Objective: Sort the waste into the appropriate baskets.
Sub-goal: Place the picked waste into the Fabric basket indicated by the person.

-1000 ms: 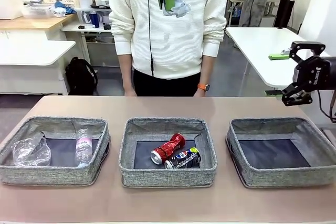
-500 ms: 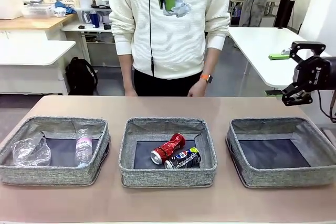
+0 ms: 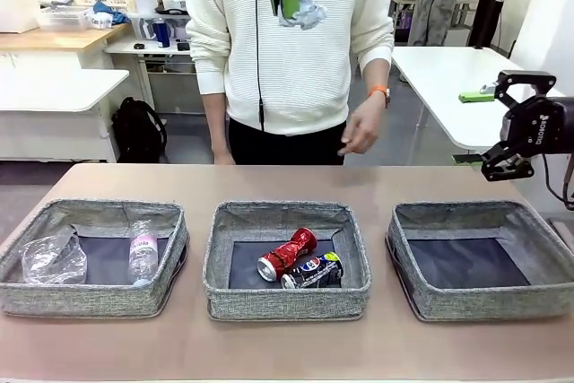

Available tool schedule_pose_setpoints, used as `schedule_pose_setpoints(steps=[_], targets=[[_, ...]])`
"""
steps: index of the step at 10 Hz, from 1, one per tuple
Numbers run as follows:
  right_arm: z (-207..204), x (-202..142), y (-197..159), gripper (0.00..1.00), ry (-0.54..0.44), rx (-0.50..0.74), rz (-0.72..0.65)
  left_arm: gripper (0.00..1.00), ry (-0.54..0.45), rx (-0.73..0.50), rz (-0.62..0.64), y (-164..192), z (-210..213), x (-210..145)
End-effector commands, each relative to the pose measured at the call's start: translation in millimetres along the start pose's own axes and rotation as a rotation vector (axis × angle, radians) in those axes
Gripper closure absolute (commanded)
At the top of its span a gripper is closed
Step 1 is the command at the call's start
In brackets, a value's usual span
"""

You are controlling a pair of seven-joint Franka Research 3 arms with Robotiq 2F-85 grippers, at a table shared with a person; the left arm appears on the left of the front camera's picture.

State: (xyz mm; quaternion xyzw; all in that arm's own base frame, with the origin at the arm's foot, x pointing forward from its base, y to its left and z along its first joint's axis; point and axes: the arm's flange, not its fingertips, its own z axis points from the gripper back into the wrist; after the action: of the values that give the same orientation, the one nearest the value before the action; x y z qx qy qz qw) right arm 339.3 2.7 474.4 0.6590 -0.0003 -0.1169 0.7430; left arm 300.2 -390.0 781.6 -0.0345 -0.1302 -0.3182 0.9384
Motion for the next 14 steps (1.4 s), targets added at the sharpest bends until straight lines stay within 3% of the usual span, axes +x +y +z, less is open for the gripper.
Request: schedule_pose_setpoints(steps=[1, 13, 14], targets=[[-0.5, -0.3, 1.1, 0.00, 0.000, 0.017, 0.009, 0.90, 0.000, 0.014, 0.000, 3.8, -1.8, -7.0], [0.0, 0.0, 0.0, 0.00, 0.000, 0.000, 0.000, 0.90, 0.000, 0.000, 0.000, -0.1, 0.0, 0.0], [21.8, -4.9, -2.6, 0.00, -0.015, -0.021, 0.007, 0.90, -0.042, 0.021, -0.003, -14.1, -20.9, -10.7]])
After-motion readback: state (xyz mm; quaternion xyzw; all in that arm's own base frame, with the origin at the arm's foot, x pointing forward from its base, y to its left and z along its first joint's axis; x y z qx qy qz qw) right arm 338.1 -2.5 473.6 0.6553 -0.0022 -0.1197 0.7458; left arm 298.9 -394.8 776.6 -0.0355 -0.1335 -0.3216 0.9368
